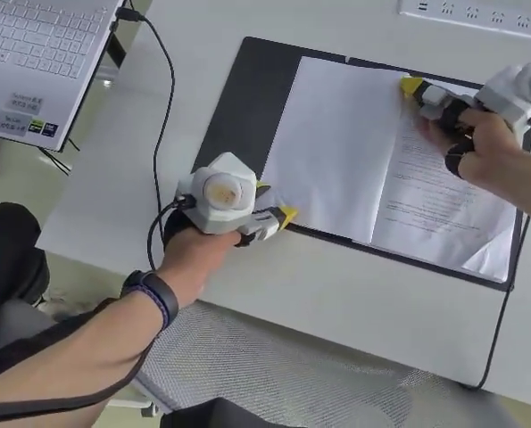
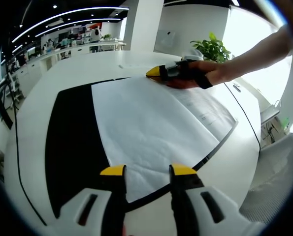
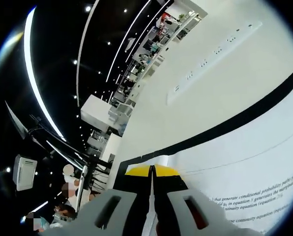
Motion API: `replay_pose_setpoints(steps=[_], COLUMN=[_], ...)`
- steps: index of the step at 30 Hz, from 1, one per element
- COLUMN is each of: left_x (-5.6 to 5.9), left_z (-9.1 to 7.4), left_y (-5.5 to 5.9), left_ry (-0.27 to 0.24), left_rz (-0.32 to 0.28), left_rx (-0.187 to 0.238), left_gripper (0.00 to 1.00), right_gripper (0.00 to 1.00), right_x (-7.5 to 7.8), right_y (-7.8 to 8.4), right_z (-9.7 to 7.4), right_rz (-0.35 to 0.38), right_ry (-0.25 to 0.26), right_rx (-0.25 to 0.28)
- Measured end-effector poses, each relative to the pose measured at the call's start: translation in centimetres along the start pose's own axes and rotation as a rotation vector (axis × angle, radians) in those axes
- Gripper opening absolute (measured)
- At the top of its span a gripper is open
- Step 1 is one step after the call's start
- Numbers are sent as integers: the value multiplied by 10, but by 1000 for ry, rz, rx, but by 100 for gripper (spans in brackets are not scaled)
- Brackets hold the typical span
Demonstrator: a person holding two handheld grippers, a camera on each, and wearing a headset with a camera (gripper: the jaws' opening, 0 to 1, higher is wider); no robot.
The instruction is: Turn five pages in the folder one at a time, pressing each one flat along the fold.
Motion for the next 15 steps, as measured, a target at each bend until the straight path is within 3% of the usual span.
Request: replay_pose_setpoints(steps=[2, 4, 15], left_x=[0, 0, 0], left_z=[0, 0, 0], left_y=[0, 0, 1], left_ry=[0, -2, -14], left_rz=[1, -1, -21], left_rx=[0, 0, 10], left_gripper=[34, 34, 33], right_gripper=[0, 0, 0], right_x=[1, 0, 0], right_y=[-4, -6, -8], right_z=[4, 5, 8], right_rz=[26, 101, 84], right_ry=[6, 11, 11], right_rx=[13, 49, 45])
Point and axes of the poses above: the centre of the closed fingertips' face, and the gripper's own axes: z roughly forward along the fingers, x roughly to its right, y roughly out of its underside, the point moved 7 cm from there along -z, roughly backward along the fingers, and after that the axes turned 11 degrees about z, right-handed, at the moved point
